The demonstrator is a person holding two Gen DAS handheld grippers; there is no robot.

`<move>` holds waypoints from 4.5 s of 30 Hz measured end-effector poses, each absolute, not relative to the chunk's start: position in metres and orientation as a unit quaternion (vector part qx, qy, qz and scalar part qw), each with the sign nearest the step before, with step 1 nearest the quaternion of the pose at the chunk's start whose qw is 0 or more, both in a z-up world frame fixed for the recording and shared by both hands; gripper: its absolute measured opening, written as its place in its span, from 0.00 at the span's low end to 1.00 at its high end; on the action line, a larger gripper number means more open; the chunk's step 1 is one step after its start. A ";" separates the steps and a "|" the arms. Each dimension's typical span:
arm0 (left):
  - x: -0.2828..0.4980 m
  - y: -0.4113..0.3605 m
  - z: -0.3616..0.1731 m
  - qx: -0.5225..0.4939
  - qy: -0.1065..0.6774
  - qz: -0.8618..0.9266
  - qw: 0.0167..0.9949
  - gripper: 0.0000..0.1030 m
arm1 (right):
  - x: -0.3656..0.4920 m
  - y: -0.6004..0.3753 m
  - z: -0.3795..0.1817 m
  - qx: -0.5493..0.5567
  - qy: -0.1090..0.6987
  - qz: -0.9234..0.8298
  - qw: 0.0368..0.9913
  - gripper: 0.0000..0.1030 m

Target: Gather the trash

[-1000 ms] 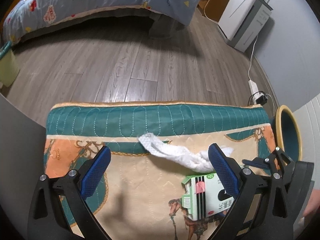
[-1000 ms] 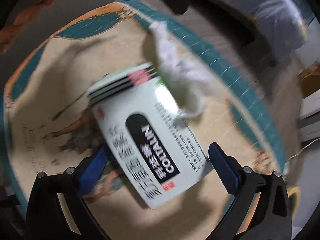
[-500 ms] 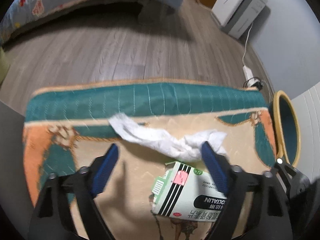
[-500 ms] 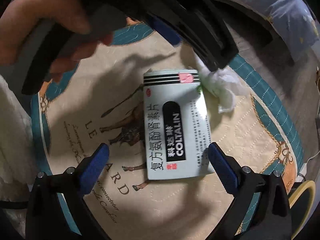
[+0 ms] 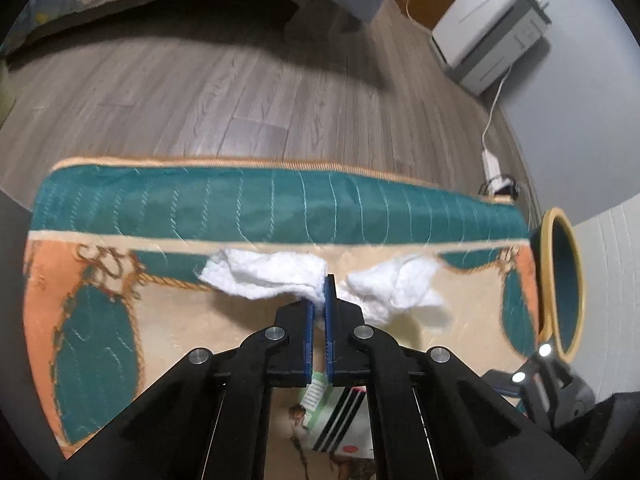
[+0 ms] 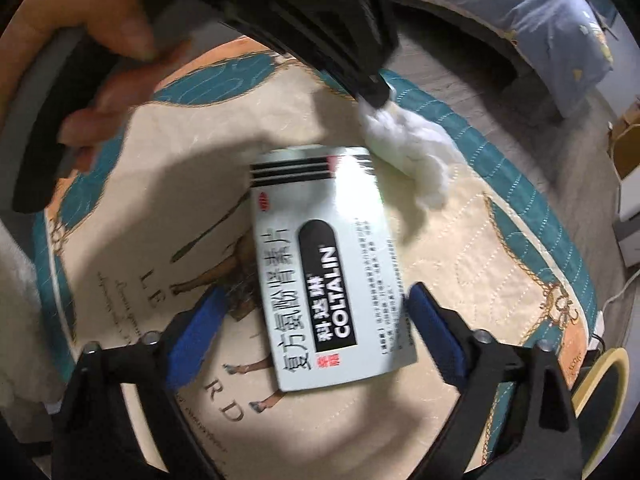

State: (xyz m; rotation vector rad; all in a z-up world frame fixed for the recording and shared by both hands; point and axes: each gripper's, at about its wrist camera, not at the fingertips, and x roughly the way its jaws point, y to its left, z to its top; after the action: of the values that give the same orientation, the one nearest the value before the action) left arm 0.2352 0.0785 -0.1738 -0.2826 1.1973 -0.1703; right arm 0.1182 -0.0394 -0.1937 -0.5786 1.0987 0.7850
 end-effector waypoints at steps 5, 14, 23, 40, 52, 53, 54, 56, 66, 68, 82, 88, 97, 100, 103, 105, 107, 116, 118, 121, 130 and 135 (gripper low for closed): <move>0.235 0.084 -0.161 -0.140 0.543 -0.070 0.825 0.05 | 0.117 -0.040 -0.195 -0.260 0.510 0.344 0.744 0.70; 0.224 0.078 -0.122 -0.103 0.497 -0.068 0.859 0.05 | 0.110 -0.050 -0.198 -0.256 0.540 0.361 0.716 0.87; 0.208 0.075 -0.110 -0.076 0.490 -0.071 0.866 0.05 | 0.095 -0.047 -0.203 -0.281 0.531 0.331 0.727 0.71; 0.172 -0.009 -0.040 -0.035 0.406 -0.139 0.902 0.05 | 0.109 -0.191 -0.115 -0.231 0.492 0.189 0.818 0.71; 0.169 -0.127 -0.041 0.015 0.393 -0.230 0.890 0.05 | 0.114 -0.358 -0.096 -0.118 0.513 0.021 0.850 0.71; 0.169 -0.134 -0.044 0.019 0.395 -0.238 0.887 0.05 | 0.116 -0.369 -0.100 -0.107 0.520 0.009 0.847 0.71; 0.168 -0.146 -0.047 0.026 0.398 -0.249 0.883 0.05 | 0.118 -0.380 -0.106 -0.092 0.529 -0.003 0.844 0.71; 0.165 -0.170 -0.057 0.038 0.406 -0.270 0.872 0.05 | 0.121 -0.394 -0.116 -0.069 0.542 -0.013 0.838 0.71; 0.161 -0.243 -0.110 0.088 0.446 -0.310 0.835 0.05 | 0.140 -0.431 -0.148 -0.009 0.563 -0.053 0.825 0.71; 0.162 -0.248 -0.115 0.091 0.445 -0.311 0.835 0.05 | 0.145 -0.431 -0.146 0.004 0.549 -0.056 0.834 0.72; 0.167 -0.228 -0.111 0.067 0.440 -0.294 0.846 0.40 | 0.152 -0.410 -0.128 -0.012 0.506 -0.060 0.860 0.82; 0.138 -0.208 -0.076 0.066 0.416 -0.291 0.859 0.83 | 0.111 -0.397 -0.082 -0.025 0.489 -0.064 0.870 0.94; 0.070 -0.197 -0.018 0.112 0.358 -0.279 0.884 0.95 | 0.032 -0.405 -0.049 0.021 0.466 -0.098 0.879 0.94; 0.053 -0.192 -0.008 0.097 0.355 -0.267 0.891 0.95 | 0.010 -0.405 -0.048 0.024 0.460 -0.110 0.881 0.94; 0.044 -0.185 -0.006 0.071 0.365 -0.248 0.894 0.95 | -0.002 -0.403 -0.045 0.036 0.453 -0.114 0.884 0.94; 0.044 -0.182 -0.008 0.060 0.372 -0.240 0.895 0.95 | -0.003 -0.405 -0.039 0.042 0.444 -0.118 0.887 0.94; 0.044 -0.183 -0.013 0.072 0.371 -0.243 0.894 0.95 | 0.000 -0.406 -0.034 0.049 0.434 -0.120 0.891 0.94; 0.054 -0.188 -0.031 0.112 0.378 -0.213 0.894 0.95 | 0.026 -0.398 -0.035 0.069 0.430 -0.122 0.892 0.94; 0.055 -0.186 -0.031 0.106 0.378 -0.214 0.894 0.95 | 0.025 -0.396 -0.037 0.060 0.433 -0.127 0.890 0.94; 0.055 -0.185 -0.030 0.102 0.379 -0.218 0.894 0.95 | 0.027 -0.394 -0.040 0.033 0.434 -0.142 0.889 0.94; 0.054 -0.187 -0.028 0.099 0.377 -0.219 0.895 0.95 | 0.024 -0.392 -0.034 0.032 0.435 -0.152 0.887 0.94; 0.053 -0.188 -0.028 0.105 0.376 -0.217 0.894 0.95 | 0.023 -0.390 -0.036 0.023 0.437 -0.147 0.887 0.94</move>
State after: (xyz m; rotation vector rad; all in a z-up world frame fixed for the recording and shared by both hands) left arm 0.0531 -0.1880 -0.0284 0.2178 0.7806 -0.4508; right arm 0.0234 -0.3895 -0.0359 0.0476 0.9086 -0.3049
